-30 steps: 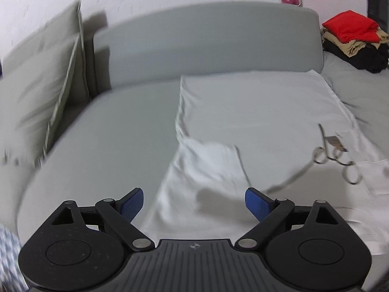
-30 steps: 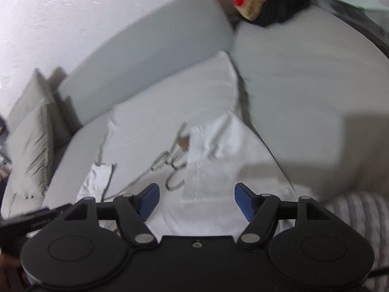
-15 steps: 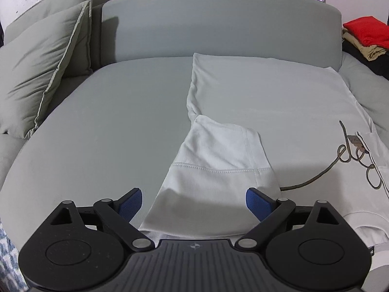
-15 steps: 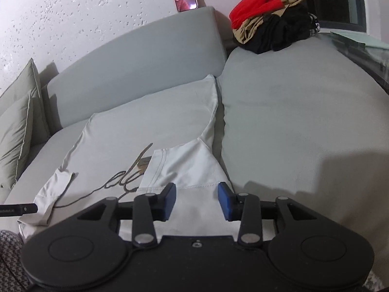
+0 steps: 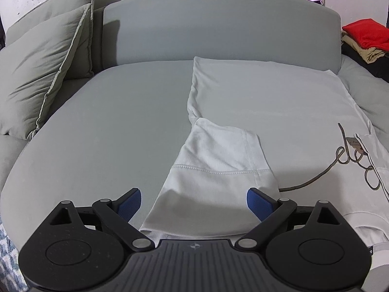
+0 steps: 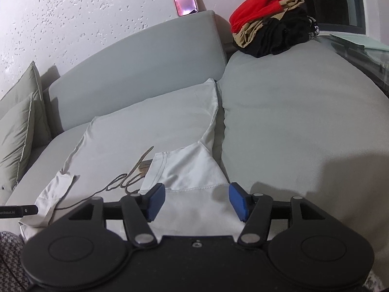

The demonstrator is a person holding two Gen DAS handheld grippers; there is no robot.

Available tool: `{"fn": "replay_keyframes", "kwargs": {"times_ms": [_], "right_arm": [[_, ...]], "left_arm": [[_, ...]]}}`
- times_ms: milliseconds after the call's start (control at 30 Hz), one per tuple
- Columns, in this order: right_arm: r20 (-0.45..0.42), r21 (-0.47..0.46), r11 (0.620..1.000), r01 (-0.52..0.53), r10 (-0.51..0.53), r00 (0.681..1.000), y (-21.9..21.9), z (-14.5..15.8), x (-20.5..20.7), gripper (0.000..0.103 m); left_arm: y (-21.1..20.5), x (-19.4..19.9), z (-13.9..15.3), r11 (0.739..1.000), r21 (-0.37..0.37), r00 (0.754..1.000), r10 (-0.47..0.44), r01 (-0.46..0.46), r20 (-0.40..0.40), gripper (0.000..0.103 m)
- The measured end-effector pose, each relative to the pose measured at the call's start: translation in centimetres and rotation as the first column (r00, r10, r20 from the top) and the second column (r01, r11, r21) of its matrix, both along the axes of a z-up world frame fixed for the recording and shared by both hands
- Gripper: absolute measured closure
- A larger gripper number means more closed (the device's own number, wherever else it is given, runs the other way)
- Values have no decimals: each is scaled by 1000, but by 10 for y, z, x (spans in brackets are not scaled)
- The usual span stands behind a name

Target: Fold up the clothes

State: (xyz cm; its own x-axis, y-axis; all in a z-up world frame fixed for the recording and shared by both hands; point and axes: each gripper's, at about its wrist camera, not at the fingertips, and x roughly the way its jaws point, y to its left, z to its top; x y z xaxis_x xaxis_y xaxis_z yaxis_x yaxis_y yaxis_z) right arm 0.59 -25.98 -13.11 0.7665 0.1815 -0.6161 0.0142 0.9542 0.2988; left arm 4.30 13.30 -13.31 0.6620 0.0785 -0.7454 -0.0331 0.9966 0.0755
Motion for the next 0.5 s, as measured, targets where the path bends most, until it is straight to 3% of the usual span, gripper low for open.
{"fn": "replay_keyframes", "kwargs": {"times_ms": [367,500], "right_arm": [[5,5,1000,1,-1,1000,-1,0,0,41],[1,5,1000,-16,16,1000,1,-1,0,68]], "left_arm": [[1,0,2,1000,-16,1000,6,-6,12,11],[6,-1,4,998,-59,999,10,-8,39,25]]}}
